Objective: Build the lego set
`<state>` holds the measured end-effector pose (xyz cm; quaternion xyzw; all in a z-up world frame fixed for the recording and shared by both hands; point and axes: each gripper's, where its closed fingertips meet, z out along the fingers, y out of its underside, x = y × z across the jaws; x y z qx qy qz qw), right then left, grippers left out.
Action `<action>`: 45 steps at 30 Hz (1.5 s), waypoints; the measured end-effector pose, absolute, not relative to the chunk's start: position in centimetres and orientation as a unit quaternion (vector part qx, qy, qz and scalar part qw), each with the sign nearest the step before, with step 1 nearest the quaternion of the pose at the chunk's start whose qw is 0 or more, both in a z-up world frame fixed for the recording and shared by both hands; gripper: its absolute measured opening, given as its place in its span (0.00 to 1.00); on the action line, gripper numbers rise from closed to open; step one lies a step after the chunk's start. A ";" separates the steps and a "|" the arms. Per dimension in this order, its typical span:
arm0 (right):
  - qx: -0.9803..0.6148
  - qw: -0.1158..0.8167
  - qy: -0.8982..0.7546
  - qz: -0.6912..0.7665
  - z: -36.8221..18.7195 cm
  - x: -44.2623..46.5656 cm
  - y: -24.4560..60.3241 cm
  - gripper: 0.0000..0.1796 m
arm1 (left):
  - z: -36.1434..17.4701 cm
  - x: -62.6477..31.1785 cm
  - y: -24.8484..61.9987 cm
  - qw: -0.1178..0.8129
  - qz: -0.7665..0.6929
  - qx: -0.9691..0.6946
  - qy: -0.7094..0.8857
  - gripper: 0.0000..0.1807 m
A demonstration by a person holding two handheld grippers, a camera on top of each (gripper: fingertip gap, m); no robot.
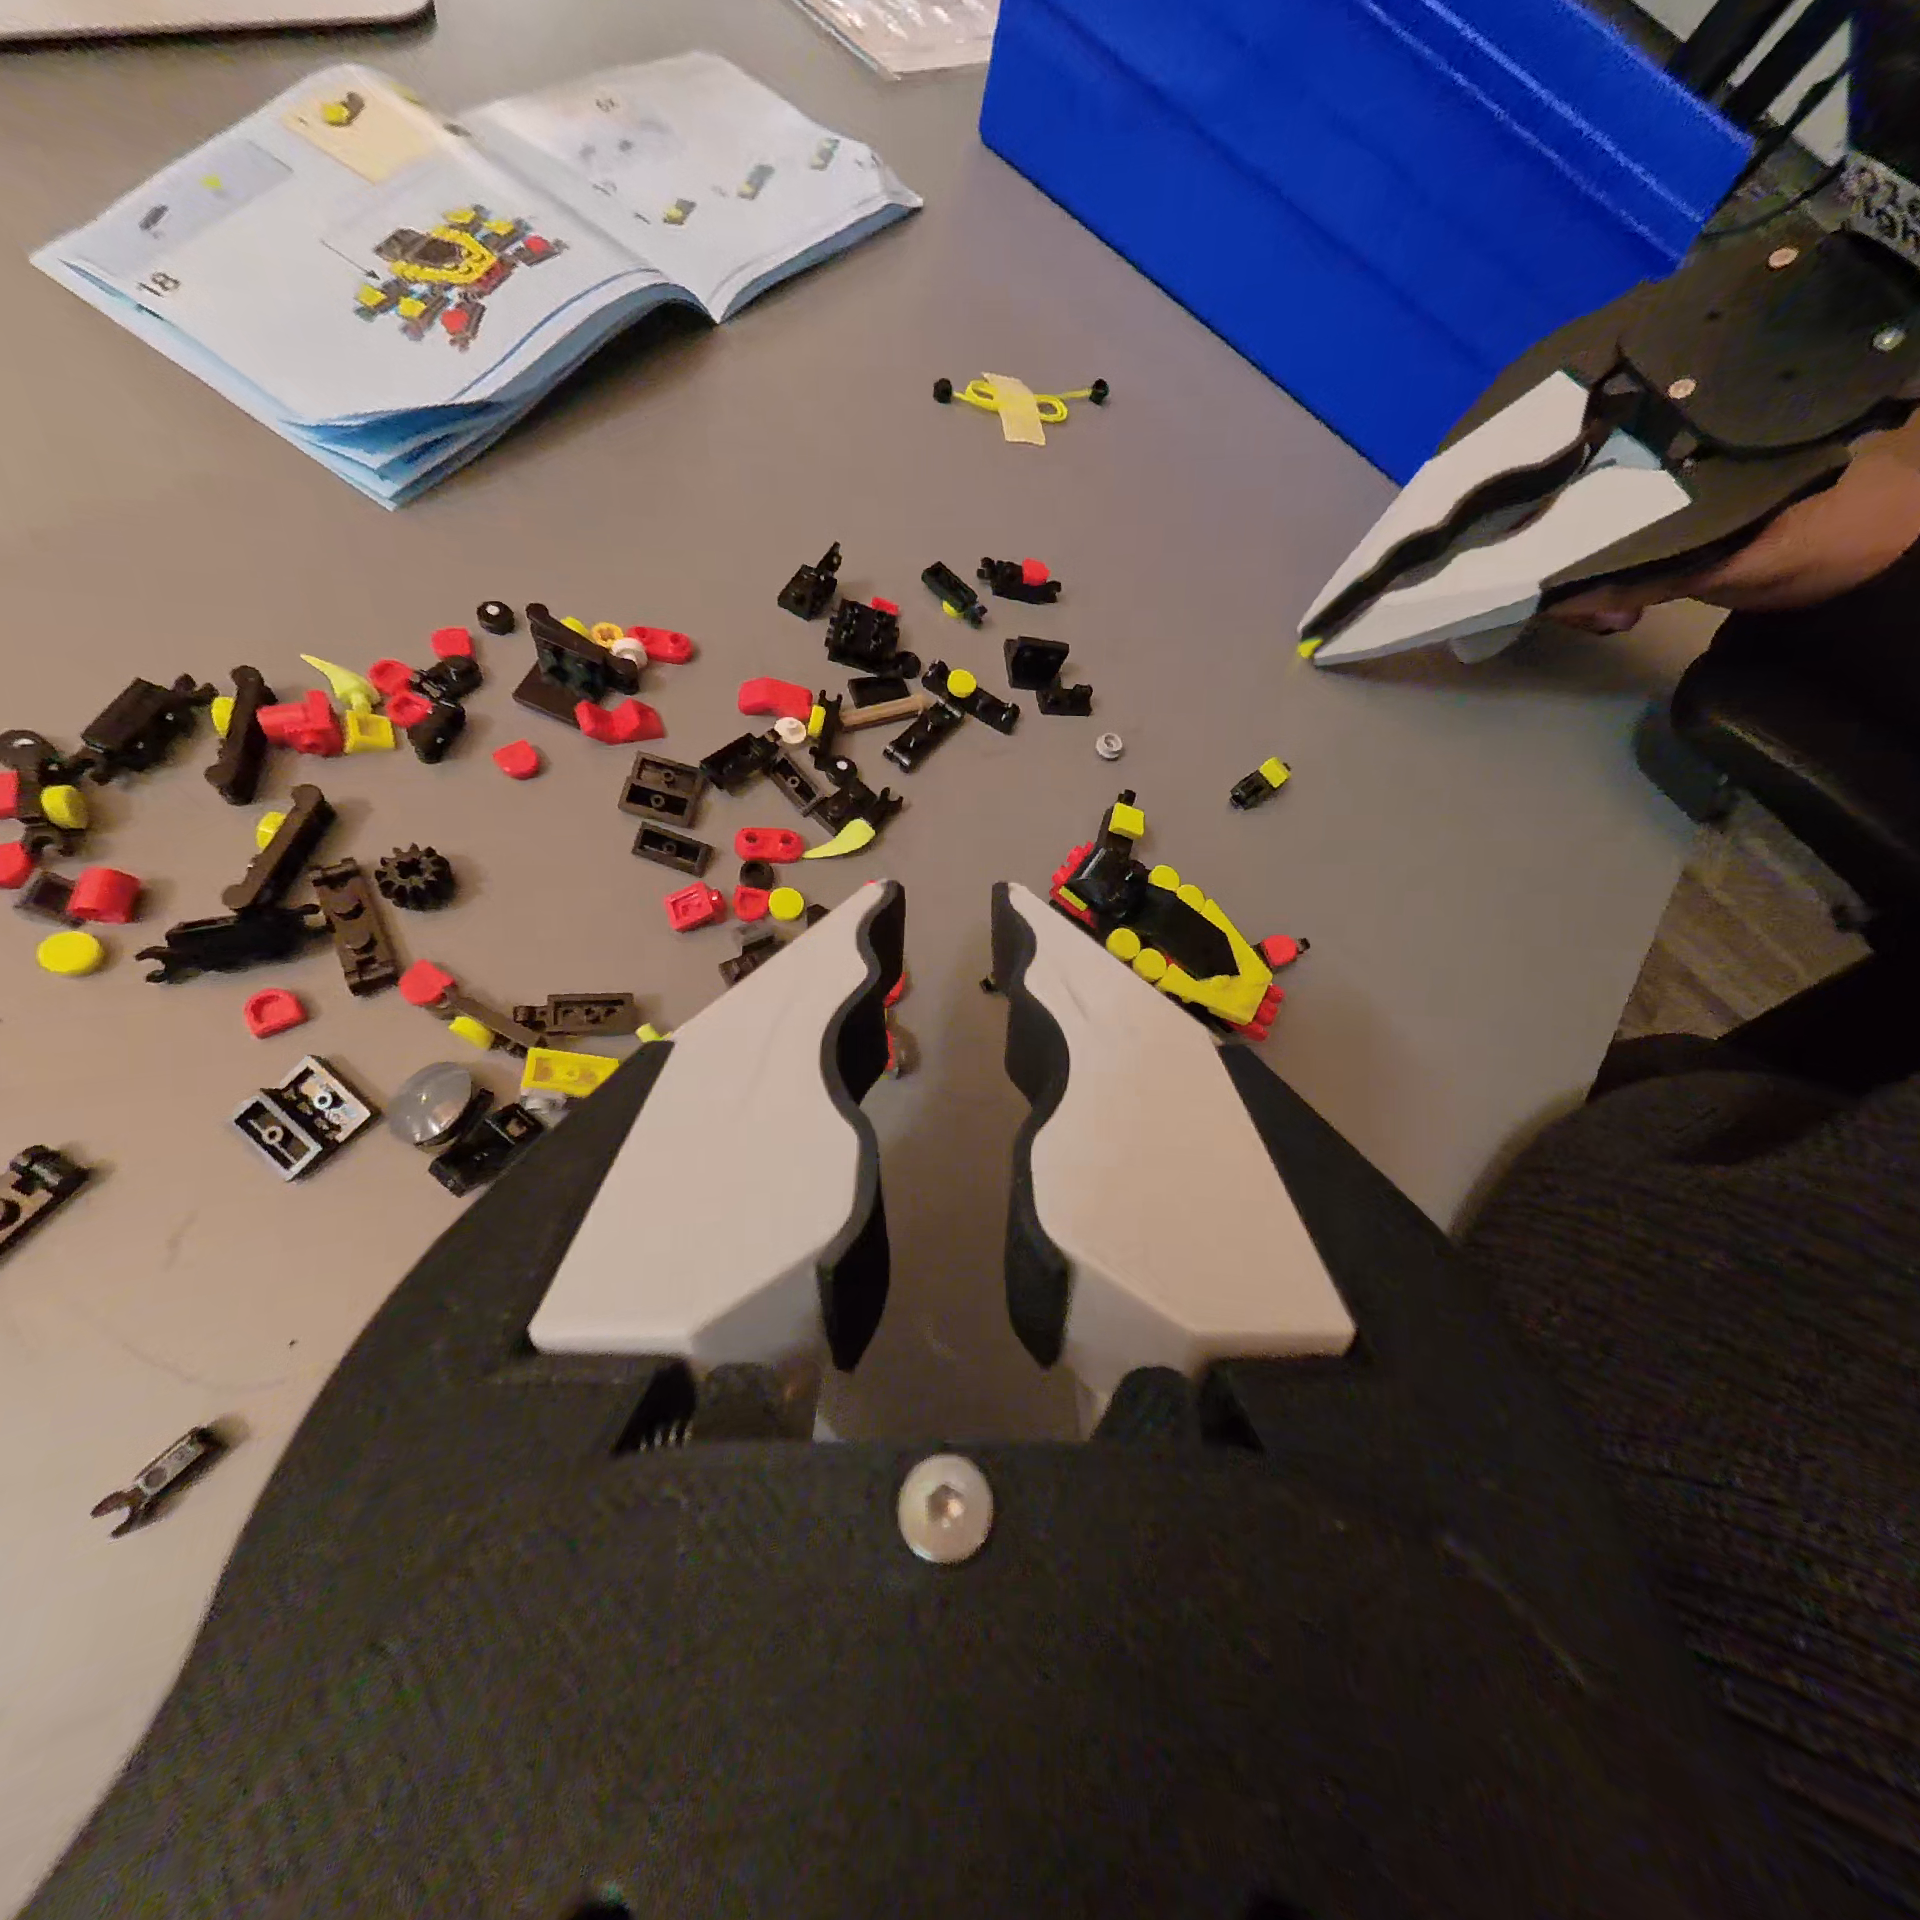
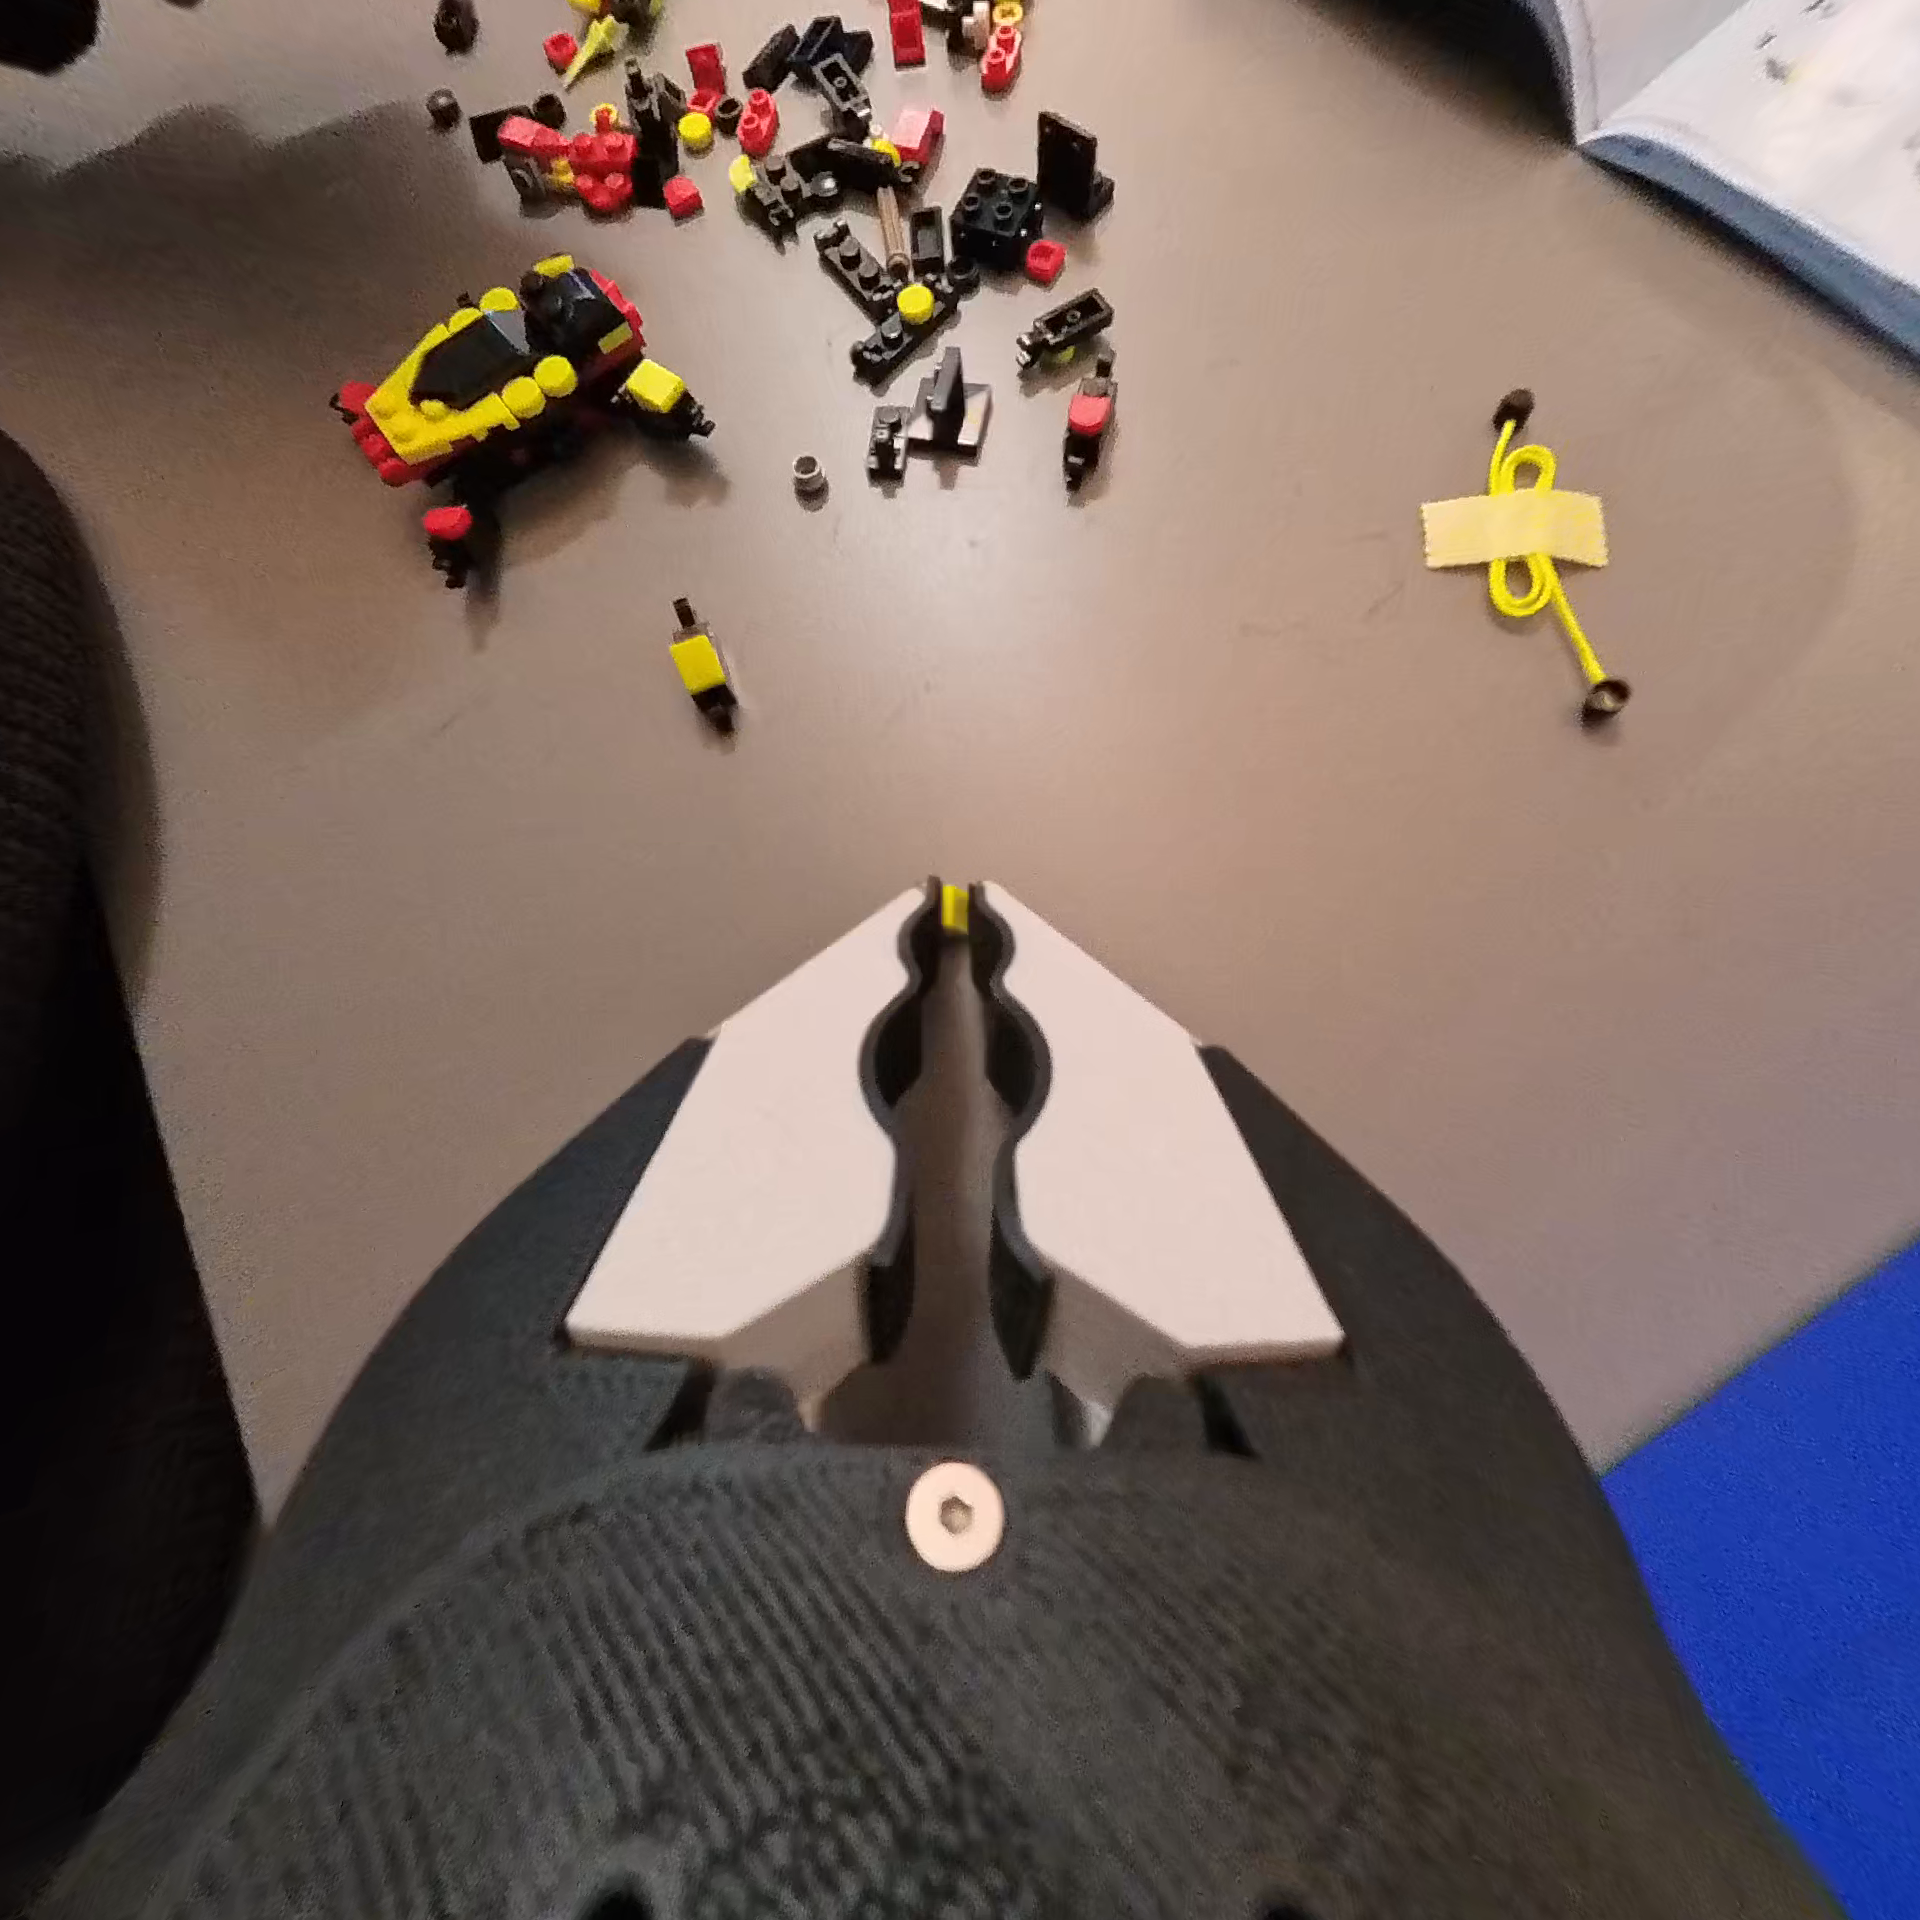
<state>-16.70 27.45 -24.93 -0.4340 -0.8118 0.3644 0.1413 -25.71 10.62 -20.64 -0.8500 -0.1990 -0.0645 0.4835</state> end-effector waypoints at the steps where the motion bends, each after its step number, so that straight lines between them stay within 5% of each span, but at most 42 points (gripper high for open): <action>1: -0.430 0.145 -0.814 0.363 -24.9 -16.8 27.3 0.01 | -20.7 -25.7 10.7 0.484 -0.066 -0.850 -0.200 0.07; 12: -0.315 0.175 -0.773 0.522 -16.2 -17.4 17.8 0.01 | -19.3 -22.4 12.0 0.501 -0.202 -0.818 -0.199 0.00; 25: -0.315 0.121 -0.786 0.518 -18.0 -16.5 14.3 0.01 | -24.0 -22.2 10.7 0.404 -0.027 -0.913 -0.058 0.07; 45: -0.280 0.068 -0.820 0.494 -20.3 -14.6 10.7 0.01 | -22.6 -19.1 9.8 0.414 -0.091 -0.905 -0.041 0.08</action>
